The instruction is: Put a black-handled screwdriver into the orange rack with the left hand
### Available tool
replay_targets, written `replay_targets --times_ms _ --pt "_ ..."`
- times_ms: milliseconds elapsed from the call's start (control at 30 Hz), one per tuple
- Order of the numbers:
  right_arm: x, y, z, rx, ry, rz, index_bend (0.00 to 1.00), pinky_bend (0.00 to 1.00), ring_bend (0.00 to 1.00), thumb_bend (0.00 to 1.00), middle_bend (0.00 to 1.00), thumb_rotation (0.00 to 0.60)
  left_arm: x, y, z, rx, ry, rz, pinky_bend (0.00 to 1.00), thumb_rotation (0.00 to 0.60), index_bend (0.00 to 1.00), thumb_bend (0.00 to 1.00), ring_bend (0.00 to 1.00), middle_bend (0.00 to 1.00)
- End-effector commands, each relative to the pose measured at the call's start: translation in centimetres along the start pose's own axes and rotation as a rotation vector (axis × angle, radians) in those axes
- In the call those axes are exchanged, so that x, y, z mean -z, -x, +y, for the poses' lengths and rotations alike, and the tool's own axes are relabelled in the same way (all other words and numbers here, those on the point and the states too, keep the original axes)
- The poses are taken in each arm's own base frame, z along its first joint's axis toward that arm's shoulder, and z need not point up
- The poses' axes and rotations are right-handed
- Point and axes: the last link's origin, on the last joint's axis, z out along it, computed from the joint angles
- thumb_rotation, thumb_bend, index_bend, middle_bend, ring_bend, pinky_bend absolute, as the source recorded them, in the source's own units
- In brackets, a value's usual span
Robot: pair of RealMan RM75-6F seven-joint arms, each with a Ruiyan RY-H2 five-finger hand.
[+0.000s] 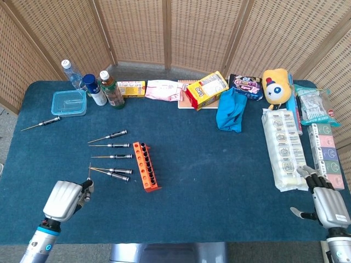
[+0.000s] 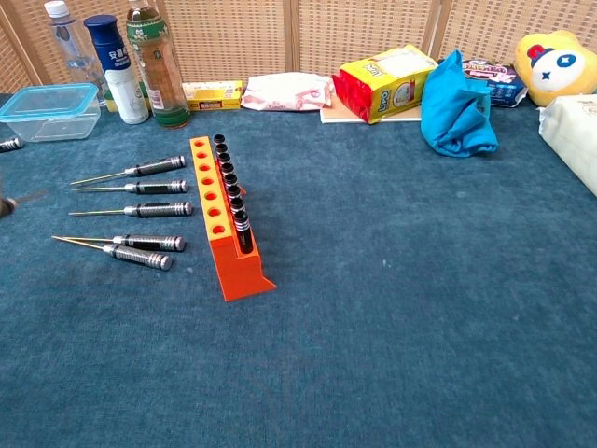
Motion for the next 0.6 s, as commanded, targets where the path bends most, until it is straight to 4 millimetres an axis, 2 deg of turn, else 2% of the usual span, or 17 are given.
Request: replay_targets --times_ms 33,200,400,600 --pt "0.0 0.0 0.0 0.001 0.000 -0.001 0.13 0.14 0.11 0.12 0.06 0.600 -0.2 -1.2 -0.1 0.059 0.006 0.016 1.00 0.600 0.65 0.40 1.00 1.00" --pt "-0.1 0.2 0.0 0.005 0.001 -0.005 0.13 0.14 0.11 0.12 0.06 0.600 -1.0 -2.7 -0.5 0.154 0.077 -0.006 1.00 0.600 0.65 0.40 1.00 1.00" --pt "-0.1 0.4 -0.2 0.015 0.000 -0.011 0.13 0.14 0.11 0.12 0.06 0.600 -2.0 -4.1 -0.7 0.415 0.163 -0.089 1.00 0.600 0.65 0.41 1.00 1.00" --pt "-0.2 0.5 -0.2 0.019 0.002 -0.016 0.13 0.14 0.12 0.12 0.06 0.600 -3.4 -4.5 -0.2 0.637 0.220 -0.221 1.00 0.600 0.65 0.41 1.00 1.00"
